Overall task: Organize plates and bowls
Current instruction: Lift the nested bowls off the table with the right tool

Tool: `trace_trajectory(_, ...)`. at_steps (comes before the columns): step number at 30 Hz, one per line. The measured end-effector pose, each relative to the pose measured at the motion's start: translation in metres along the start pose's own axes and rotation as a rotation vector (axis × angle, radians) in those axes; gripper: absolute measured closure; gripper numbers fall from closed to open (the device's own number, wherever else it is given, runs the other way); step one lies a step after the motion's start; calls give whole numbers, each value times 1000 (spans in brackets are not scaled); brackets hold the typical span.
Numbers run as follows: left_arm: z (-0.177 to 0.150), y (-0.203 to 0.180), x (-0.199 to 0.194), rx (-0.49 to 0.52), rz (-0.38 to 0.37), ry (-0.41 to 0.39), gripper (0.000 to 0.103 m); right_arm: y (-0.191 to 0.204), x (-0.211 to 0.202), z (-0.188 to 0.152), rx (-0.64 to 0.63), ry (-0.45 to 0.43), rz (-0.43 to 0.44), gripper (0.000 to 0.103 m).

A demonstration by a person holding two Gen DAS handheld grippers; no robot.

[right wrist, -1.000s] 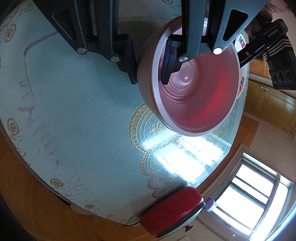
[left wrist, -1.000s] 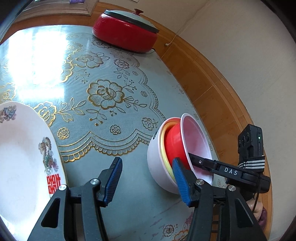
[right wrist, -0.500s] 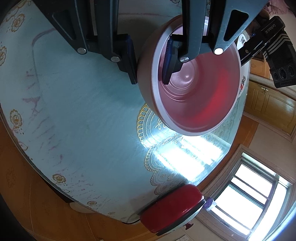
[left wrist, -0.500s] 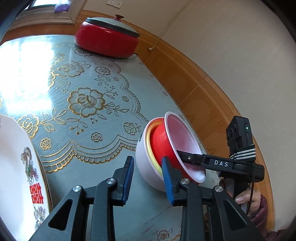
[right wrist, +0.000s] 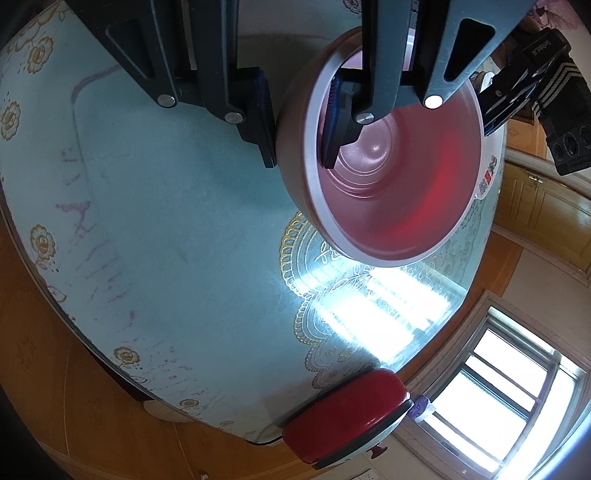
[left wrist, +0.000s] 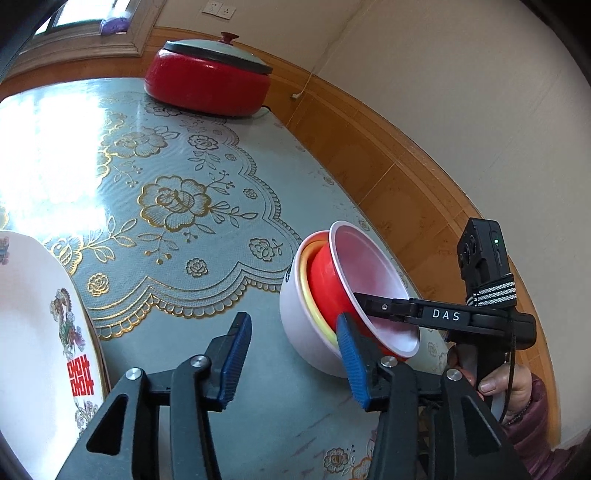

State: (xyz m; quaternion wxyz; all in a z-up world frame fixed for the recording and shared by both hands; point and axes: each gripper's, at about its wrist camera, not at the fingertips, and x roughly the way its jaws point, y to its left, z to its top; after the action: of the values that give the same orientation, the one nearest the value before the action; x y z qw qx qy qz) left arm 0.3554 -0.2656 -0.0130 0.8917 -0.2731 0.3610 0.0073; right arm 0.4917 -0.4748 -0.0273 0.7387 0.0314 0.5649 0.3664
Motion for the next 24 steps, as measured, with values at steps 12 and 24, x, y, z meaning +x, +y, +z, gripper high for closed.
trace_trajectory(12, -4, 6, 1, -13, 146, 47, 64, 0, 2, 4, 8, 13, -2, 80)
trace_trajectory(24, -9, -4, 27, 48, 236, 64, 65, 0, 2, 2, -7, 13, 5, 80)
